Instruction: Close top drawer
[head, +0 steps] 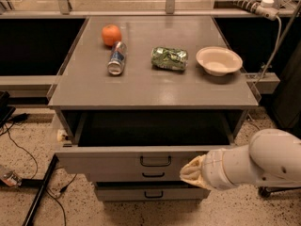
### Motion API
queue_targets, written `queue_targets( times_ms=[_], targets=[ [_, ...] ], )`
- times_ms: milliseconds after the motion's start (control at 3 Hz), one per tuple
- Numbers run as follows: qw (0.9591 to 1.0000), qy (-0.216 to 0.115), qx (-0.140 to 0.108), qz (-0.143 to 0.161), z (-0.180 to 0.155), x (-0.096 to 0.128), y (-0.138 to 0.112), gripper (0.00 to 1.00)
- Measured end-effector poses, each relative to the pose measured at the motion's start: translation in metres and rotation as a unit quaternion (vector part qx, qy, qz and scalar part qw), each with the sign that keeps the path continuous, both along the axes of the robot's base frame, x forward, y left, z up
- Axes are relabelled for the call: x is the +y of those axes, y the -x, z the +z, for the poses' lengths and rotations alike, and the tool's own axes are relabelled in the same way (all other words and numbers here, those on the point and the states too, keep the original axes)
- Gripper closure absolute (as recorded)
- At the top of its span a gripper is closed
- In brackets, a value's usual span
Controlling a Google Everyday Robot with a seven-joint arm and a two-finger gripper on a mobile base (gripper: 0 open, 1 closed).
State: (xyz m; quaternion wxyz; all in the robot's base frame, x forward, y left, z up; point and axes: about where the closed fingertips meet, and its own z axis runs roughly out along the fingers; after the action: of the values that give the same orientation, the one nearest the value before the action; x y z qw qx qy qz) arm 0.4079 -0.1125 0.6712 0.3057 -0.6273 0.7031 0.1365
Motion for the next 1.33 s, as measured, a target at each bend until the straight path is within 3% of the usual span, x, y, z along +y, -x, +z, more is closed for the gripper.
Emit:
queue_targets(
  times_ms=[333, 667, 1333],
  targets=[
    [0.9992, 0.03, 0.022, 0.013, -0.0517, 0.005, -0.034, 1.0],
    [0.9987, 0.035, 0.024, 0.029, -0.0568, 0.0144, -0.0346, 0.81],
    [0.9987, 0.035, 0.024, 0.028, -0.0568, 0.0142, -0.0345, 0.36]
  ],
)
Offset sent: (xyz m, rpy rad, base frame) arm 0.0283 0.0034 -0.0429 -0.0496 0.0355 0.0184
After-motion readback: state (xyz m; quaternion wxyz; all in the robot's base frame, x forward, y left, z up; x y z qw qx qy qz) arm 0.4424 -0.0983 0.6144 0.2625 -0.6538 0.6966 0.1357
